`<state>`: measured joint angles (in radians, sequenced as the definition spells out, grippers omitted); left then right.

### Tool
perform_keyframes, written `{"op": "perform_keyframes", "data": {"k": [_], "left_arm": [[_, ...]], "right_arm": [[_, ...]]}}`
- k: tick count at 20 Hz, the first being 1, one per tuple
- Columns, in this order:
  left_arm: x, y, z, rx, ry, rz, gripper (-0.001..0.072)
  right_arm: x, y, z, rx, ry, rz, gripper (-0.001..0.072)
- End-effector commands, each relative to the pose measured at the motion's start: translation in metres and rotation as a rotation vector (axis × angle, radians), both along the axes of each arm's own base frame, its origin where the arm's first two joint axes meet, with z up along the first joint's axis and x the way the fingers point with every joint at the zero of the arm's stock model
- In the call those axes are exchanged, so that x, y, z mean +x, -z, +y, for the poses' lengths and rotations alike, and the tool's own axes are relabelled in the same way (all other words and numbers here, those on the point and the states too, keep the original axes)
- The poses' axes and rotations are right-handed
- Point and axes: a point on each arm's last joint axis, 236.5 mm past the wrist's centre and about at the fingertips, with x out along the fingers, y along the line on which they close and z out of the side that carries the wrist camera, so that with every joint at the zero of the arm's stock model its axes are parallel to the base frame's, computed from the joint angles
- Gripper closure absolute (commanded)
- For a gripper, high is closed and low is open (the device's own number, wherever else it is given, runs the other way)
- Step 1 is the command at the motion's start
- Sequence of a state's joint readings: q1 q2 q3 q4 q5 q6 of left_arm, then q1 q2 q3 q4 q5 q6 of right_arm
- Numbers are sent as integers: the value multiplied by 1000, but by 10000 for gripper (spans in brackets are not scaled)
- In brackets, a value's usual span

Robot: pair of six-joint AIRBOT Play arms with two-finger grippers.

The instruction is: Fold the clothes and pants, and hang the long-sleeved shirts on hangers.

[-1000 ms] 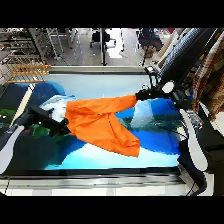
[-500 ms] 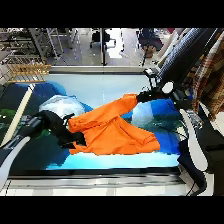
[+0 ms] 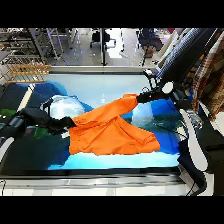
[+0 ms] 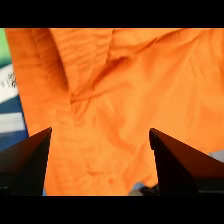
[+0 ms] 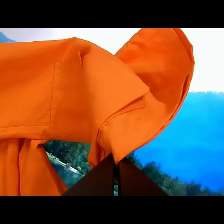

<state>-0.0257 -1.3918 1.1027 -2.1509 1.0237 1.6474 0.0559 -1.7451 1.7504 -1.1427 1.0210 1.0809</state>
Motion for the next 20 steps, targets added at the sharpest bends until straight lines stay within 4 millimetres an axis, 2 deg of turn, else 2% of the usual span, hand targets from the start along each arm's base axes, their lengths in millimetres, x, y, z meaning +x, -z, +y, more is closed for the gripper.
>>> {"op": "perform_keyframes", "data": {"k": [1, 6, 9, 10, 11, 12, 16, 20], "left_arm": [[22, 21, -2, 19, 71, -89, 7], [24, 45, -1, 81, 233, -147, 7], [34, 52, 3, 99, 210, -171, 12], [37, 53, 2, 100, 201, -178, 128], [38, 52, -2, 91, 198, -182, 285], [38, 49, -9, 69, 195, -184, 306], [31, 49, -30, 67, 245, -186, 305], [23, 60, -37, 56, 249, -136, 306]], "right_arm": [[0, 0, 1, 3, -1, 0, 702], [1, -1, 0, 1, 2, -5, 702], [3, -1, 0, 2, 5, -12, 702], [3, -1, 0, 2, 5, -12, 702], [3, -1, 0, 2, 5, -11, 702], [2, -1, 0, 2, 5, -11, 702], [2, -1, 0, 2, 5, -9, 701], [1, -1, 0, 3, 4, -5, 701]]}}
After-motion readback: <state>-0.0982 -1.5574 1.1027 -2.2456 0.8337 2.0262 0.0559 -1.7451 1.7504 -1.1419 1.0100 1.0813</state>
